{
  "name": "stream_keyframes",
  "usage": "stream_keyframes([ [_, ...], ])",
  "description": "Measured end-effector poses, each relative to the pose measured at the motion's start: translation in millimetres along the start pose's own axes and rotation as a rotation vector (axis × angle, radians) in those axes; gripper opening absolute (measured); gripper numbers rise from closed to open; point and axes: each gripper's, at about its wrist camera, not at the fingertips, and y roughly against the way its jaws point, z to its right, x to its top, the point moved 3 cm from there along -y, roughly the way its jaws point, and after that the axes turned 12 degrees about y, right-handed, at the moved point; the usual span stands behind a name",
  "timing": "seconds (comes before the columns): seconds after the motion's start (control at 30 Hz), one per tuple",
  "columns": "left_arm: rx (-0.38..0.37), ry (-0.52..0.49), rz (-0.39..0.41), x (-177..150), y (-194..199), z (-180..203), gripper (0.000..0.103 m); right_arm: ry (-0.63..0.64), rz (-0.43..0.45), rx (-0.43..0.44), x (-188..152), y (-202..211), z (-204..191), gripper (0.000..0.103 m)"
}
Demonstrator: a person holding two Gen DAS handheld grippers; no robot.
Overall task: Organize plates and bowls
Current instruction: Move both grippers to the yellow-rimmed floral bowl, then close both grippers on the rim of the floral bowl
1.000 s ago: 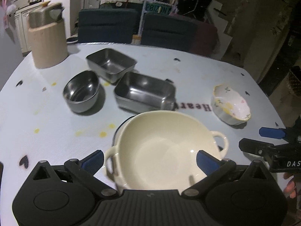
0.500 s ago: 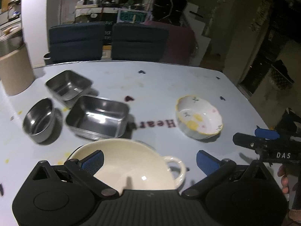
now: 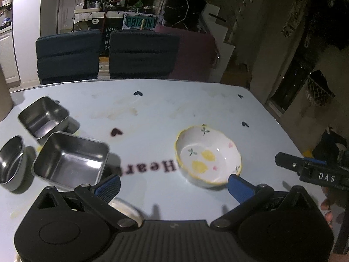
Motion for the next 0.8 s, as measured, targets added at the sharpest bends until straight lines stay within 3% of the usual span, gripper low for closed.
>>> stream_keyframes([
  [0.2, 0.002, 0.021, 0.003, 12, -29, 14, 0.103, -0.066, -0.022, 0.004, 11, -17, 14, 0.103],
  [0.3, 0.004, 0.008, 0.005, 17, -41, 18, 0.103, -0.096, 0.012, 0.014, 16, -22, 22, 0.103],
  [0.53, 0.032, 0.012, -0.014, 31, -73, 23, 0.103, -0.023, -0.007, -0.039, 21, -54, 22, 0.103],
  [0.8, 0.059, -0.006, -0.007, 42, -103, 26, 0.103, 0.069, -0.081, 0.005, 21, -94, 6, 0.103],
])
